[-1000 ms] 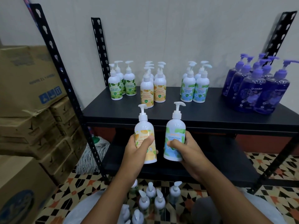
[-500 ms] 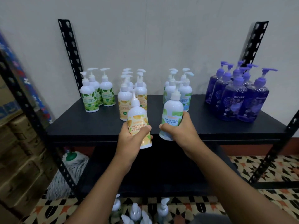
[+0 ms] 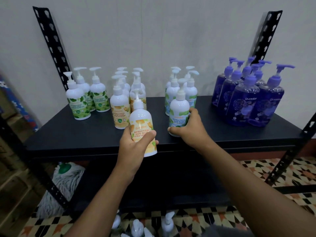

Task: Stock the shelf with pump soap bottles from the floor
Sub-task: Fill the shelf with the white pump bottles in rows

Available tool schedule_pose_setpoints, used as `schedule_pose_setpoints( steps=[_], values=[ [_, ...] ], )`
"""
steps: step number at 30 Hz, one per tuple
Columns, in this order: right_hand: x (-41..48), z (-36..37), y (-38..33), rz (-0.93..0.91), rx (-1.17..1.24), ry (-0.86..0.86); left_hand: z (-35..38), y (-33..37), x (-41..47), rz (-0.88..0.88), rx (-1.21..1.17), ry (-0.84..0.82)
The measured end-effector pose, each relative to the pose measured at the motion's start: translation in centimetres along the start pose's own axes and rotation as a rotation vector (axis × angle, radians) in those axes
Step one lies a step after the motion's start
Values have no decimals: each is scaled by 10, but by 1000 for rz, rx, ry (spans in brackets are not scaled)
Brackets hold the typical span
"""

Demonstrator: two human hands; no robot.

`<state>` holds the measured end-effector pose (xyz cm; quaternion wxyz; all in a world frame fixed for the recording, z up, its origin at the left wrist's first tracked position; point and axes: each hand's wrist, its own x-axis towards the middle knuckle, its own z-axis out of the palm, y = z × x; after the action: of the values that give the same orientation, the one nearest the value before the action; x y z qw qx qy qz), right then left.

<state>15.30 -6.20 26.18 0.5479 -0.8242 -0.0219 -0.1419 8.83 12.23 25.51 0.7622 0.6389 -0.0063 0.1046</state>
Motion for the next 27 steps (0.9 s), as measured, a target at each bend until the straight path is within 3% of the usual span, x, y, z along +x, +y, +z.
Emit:
schedule_pose_setpoints(
  steps=[18,27],
  values=[
    [41,15,2,87,-225,90,-11,-7,-7,-33,16,-1],
    [44,20,7,98,-207,115,-12,-7,-10,-42,20,5]
  ],
)
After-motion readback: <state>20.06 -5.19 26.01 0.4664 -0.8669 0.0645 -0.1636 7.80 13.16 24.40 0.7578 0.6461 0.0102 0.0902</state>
